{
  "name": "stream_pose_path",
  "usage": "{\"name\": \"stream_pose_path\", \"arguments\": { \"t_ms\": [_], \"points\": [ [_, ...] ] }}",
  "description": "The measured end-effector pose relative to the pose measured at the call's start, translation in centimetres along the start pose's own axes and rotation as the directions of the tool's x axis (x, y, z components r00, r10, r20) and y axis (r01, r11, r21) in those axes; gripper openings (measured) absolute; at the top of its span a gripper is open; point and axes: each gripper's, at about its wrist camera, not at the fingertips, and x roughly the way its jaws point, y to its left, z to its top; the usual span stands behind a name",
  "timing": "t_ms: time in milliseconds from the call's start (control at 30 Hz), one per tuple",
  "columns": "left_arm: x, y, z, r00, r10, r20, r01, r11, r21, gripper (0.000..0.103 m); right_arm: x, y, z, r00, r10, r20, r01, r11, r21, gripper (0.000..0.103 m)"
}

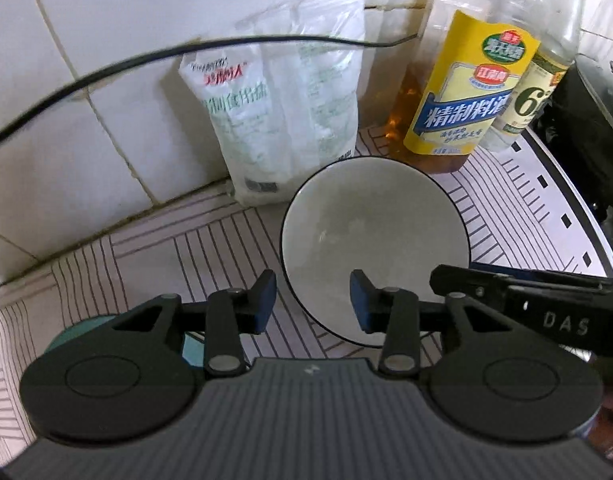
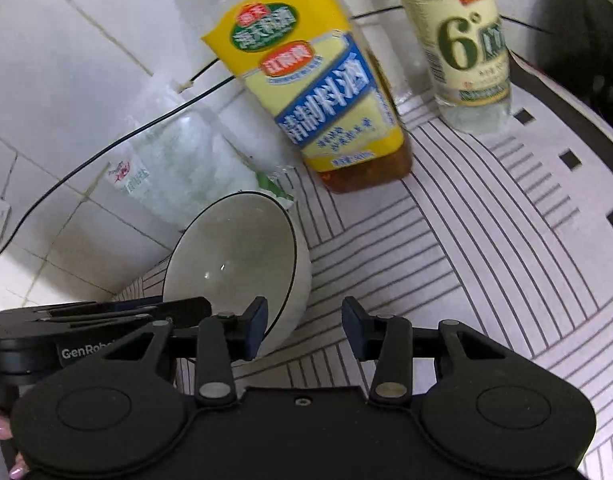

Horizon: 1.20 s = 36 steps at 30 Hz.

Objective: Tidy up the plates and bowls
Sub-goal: 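Move both grippers to the white bowl by the salt bag and close on it, then carry the bowl with both grippers onto the two stacked bowls and open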

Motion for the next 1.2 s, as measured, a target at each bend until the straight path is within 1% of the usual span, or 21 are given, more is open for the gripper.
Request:
{"name": "stream_pose_path", "arguments": {
  "t_ms": [133, 200, 233, 300, 367, 500, 633, 867, 1033, 1100, 1200],
  "points": [
    [0.2, -0.2, -0.2, 1.0, -0.002, 0.003, 0.002, 1.0, 0.017, 0.037, 0.4, -0.7, 0.2, 1.0, 0.017, 0.002, -0.017, 0.999, 0.039, 0.046],
    [0.4, -0.1, -0.3, 1.0, -0.007, 0.002, 0.007, 1.0, 0.001, 0.029, 0.5, -0.5, 0.2, 1.0, 0.01, 0.006, -0.01, 1.0, 0.027, 0.042],
    [0.4, 0.0, -0.4, 1.0, -0.012, 0.004, 0.012, 1.0, -0.01, 0.028, 0.6, -0.3, 0.2, 1.0, 0.007, 0.007, -0.008, 1.0, 0.02, 0.037],
    [0.2, 0.2, -0.4, 0.999, -0.038, 0.015, 0.038, 0.999, -0.023, 0.025, 0.7, 0.1, 0.3, 1.0, 0.008, 0.003, -0.008, 1.0, 0.0, 0.016],
    [0.0, 0.3, -0.3, 0.999, -0.048, 0.012, 0.048, 0.998, -0.032, 0.018, 0.9, 0.5, 0.3, 1.0, -0.02, 0.0, 0.02, 0.999, -0.038, 0.017],
    [-0.4, 0.1, -0.4, 0.999, -0.045, -0.007, 0.045, 0.998, -0.043, 0.016, 0.7, 0.6, 0.3, 0.999, -0.038, -0.02, 0.037, 0.998, -0.056, 0.015],
    [-1.7, -0.5, -0.8, 0.999, -0.037, -0.002, 0.037, 0.998, -0.045, 0.016, -0.8, 0.7, 0.0, 1.0, -0.023, -0.013, 0.022, 0.997, -0.071, 0.015],
    [-5.6, -2.3, -2.1, 1.0, -0.012, 0.005, 0.012, 0.998, -0.064, 0.016, -5.3, 1.5, -0.9, 1.0, 0.004, 0.001, -0.004, 0.993, -0.117, 0.016],
    [-9.1, -3.7, -3.4, 1.0, 0.005, 0.017, -0.003, 0.995, -0.095, 0.016, -8.8, 2.4, -1.2, 0.999, 0.015, -0.033, -0.019, 0.991, -0.129, 0.016],
    [-10.4, -4.3, -3.9, 1.0, 0.009, 0.025, -0.006, 0.994, -0.11, 0.016, -10.3, 2.7, -1.4, 0.999, 0.025, -0.029, -0.028, 0.991, -0.134, 0.016],
    [-12.4, -4.9, -4.9, 0.999, 0.006, 0.041, 0.0, 0.99, -0.138, 0.016, -12.4, 3.3, -2.1, 0.999, 0.028, -0.017, -0.03, 0.983, -0.181, 0.017]
  ]
}}
